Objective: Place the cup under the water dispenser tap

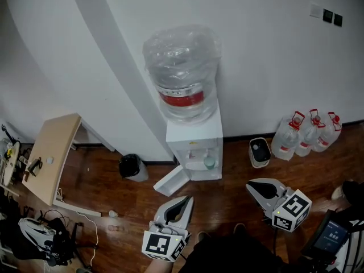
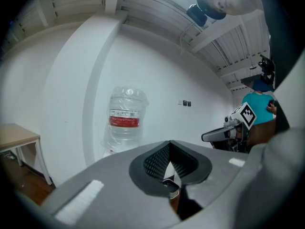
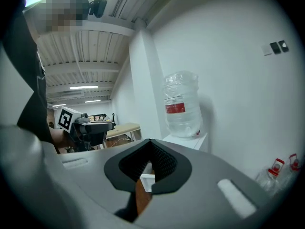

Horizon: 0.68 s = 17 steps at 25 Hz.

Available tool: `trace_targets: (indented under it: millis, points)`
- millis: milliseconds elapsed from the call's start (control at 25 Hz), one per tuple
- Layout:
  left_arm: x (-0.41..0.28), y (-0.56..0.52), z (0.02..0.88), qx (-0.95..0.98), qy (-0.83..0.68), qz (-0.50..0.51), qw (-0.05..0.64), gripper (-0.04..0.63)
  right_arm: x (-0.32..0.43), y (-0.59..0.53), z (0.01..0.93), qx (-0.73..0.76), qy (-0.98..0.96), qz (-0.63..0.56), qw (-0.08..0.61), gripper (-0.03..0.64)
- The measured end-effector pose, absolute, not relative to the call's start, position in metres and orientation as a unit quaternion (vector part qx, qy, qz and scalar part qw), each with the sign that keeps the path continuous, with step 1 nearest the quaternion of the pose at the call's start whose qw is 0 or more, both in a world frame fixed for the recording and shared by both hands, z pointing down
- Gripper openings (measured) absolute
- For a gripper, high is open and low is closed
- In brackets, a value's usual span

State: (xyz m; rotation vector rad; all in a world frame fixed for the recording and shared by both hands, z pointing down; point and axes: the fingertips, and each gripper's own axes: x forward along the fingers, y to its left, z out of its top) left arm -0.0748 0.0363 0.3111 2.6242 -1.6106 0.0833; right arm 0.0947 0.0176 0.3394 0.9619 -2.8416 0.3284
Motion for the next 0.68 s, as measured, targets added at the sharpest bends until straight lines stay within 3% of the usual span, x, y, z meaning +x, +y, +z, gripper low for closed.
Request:
trace_targets:
  millis: [680]
  points:
    - [-0.089,0.050,0.311,0.836,-0.546,0.028,0.045,0.184,0.094,0.030,0.333,0.321,-0.939,0.114,0.049,0.000]
